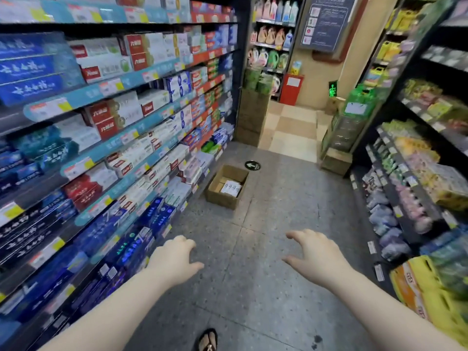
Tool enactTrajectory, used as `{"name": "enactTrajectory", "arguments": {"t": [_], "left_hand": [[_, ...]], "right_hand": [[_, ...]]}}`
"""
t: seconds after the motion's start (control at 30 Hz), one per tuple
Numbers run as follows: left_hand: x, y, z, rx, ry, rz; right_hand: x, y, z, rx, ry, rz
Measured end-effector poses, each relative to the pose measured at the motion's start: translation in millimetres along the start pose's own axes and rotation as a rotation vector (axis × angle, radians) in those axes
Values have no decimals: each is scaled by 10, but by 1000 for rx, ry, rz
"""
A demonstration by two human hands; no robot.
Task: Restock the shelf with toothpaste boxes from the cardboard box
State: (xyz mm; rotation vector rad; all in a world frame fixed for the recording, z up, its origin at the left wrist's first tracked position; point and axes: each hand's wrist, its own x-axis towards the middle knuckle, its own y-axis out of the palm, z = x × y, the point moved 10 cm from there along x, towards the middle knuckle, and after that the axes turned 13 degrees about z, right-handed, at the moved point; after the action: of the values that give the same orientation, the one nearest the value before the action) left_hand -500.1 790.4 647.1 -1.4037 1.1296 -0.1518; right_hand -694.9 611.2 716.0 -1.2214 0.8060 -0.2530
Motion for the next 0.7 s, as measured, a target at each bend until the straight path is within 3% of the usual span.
{"name": "enactTrajectory", "arguments": {"t": [0.33, 0.5, 0.7], "left_hand": [[1956, -1164, -695, 13, 106, 25], [2776, -1327, -1211, 46, 155, 99], [3872, -1402, -1376, 18, 36, 182]], "right_hand": [[1622, -638, -860, 155, 119, 23], [2301, -802, -1372, 191, 169, 62], [3491, -1101, -2057, 185, 122, 103]]}}
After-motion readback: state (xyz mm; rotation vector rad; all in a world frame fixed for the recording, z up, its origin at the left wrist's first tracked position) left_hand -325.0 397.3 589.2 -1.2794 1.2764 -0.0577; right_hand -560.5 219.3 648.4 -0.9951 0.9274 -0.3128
